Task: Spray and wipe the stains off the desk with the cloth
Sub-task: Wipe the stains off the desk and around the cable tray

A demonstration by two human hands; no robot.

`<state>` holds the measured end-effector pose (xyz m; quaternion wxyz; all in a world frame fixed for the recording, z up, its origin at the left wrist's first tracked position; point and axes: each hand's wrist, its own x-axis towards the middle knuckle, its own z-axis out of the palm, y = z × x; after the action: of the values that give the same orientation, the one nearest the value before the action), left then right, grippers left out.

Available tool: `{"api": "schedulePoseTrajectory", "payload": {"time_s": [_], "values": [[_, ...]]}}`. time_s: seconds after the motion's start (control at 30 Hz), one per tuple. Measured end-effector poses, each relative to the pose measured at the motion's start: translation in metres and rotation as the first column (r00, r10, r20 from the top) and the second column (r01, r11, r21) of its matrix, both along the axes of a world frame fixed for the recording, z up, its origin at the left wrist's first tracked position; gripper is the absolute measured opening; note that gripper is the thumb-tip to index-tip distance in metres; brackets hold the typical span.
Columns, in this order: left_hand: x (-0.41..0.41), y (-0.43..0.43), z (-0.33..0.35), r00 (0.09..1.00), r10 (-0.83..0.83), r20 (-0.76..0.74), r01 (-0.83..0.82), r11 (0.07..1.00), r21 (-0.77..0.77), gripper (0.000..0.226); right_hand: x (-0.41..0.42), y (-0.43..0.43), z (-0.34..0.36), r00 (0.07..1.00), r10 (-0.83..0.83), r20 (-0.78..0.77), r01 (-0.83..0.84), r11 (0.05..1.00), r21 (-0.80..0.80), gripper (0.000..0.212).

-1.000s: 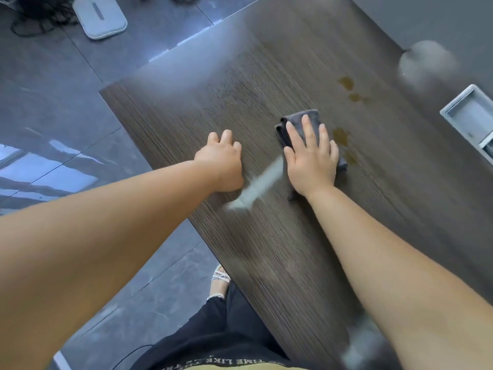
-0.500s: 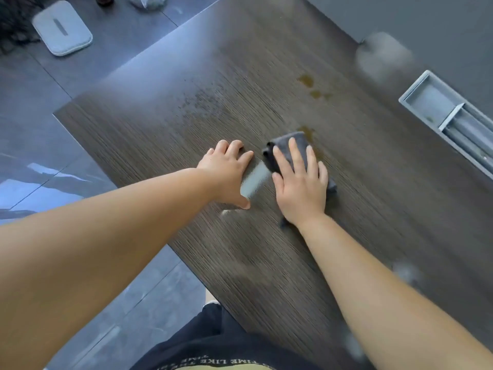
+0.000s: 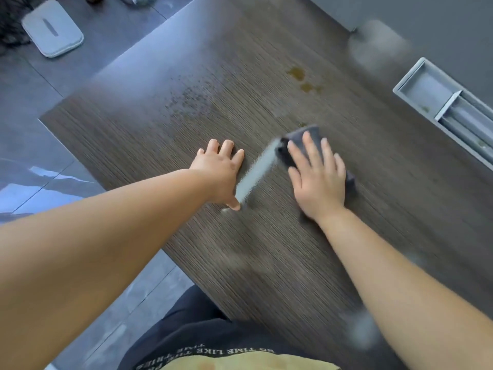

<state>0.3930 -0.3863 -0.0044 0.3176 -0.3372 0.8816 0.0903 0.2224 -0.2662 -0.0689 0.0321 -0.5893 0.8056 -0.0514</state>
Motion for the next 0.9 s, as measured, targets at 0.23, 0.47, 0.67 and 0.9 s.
{"api": "schedulePoseTrajectory", "payload": {"time_s": [0.23,0.47,0.67,0.9], "values": [[0.0,-0.002,0.0,1.0,-0.003,-0.01,0.003,1.0,0.024,0.12,0.049,-0.015,-0.002,0.994,-0.107,0.004,0.107,0.994,-0.004,0.051],[0.002,-0.003,-0.002,0.998,-0.039,-0.05,0.041,0.999,0.021,0.117,-0.003,0.052,0.0,0.991,0.13,-0.038,-0.128,0.991,0.036,0.047],[0.005,-0.004,0.0,0.993,0.031,-0.113,-0.025,0.998,0.051,0.093,0.043,-0.052,0.009,0.75,-0.651,0.116,0.641,0.759,0.114,0.056],[-0.014,-0.041,0.004,0.944,0.149,-0.293,-0.14,0.989,0.053,0.038,0.04,0.049,-0.003,0.994,0.106,-0.03,-0.105,0.994,0.033,0.045]]}}
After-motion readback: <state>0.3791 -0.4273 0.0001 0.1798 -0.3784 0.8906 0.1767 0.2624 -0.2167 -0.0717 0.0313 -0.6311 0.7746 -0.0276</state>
